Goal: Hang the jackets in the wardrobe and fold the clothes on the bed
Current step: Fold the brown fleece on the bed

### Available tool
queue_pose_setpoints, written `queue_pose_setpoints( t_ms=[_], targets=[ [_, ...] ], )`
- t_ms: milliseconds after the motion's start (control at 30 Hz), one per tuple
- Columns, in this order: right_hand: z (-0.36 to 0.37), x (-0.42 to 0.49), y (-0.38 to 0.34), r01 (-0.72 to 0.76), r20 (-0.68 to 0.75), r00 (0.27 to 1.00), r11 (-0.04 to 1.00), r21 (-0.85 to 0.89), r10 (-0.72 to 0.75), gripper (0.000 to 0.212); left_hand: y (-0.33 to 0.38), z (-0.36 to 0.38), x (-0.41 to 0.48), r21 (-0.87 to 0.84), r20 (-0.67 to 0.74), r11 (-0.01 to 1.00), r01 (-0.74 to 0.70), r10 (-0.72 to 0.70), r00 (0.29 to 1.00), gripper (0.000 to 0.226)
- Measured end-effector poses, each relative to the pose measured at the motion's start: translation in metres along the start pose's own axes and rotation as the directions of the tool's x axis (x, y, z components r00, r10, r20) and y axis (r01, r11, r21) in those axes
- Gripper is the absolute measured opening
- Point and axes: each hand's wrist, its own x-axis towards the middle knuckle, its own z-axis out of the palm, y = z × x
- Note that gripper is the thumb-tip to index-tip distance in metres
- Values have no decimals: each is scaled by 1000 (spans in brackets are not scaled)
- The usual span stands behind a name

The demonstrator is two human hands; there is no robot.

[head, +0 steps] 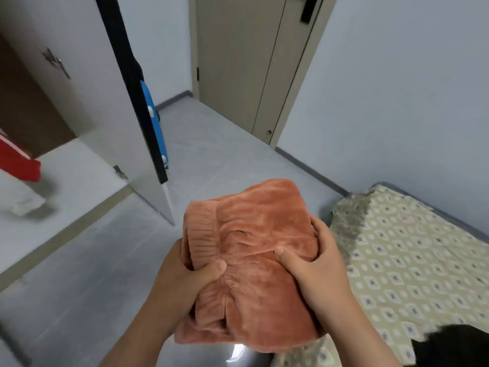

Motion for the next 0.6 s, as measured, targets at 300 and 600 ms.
queue_pose_setpoints(
  t_ms=[300,600],
  targets=[
    [40,17,-174,1,228,972,969,246,-58,70,154,-81,-41,-61,-264,982,-181,159,951,56],
    [89,66,-304,242,327,876,909,340,-356,63,269,-146,-23,-2,-309,919,-394,375,874,73]
  ],
)
